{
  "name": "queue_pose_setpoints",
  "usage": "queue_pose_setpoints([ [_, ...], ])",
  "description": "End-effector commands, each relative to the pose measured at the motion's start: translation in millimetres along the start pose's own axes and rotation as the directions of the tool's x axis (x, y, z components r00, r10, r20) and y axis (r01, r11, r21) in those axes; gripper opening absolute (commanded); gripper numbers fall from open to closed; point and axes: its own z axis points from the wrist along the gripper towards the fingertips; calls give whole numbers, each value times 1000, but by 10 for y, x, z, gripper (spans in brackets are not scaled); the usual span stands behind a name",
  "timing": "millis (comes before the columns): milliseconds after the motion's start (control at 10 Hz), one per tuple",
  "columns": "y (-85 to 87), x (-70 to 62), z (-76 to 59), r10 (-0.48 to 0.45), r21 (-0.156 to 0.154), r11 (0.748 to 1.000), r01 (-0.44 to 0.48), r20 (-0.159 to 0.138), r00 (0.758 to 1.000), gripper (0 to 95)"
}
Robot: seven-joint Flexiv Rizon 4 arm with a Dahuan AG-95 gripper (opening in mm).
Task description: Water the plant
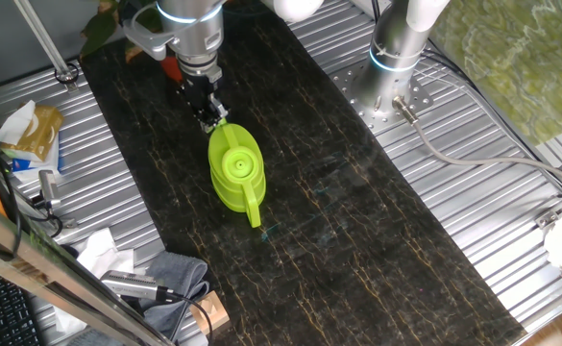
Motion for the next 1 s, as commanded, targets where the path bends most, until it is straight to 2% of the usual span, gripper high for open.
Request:
queue_pose_setpoints([
  [100,1,-13,-7,0,2,1000,0,-1,1000,0],
  [1000,7,-64,-30,-10,1,1000,10,-8,1000,0],
])
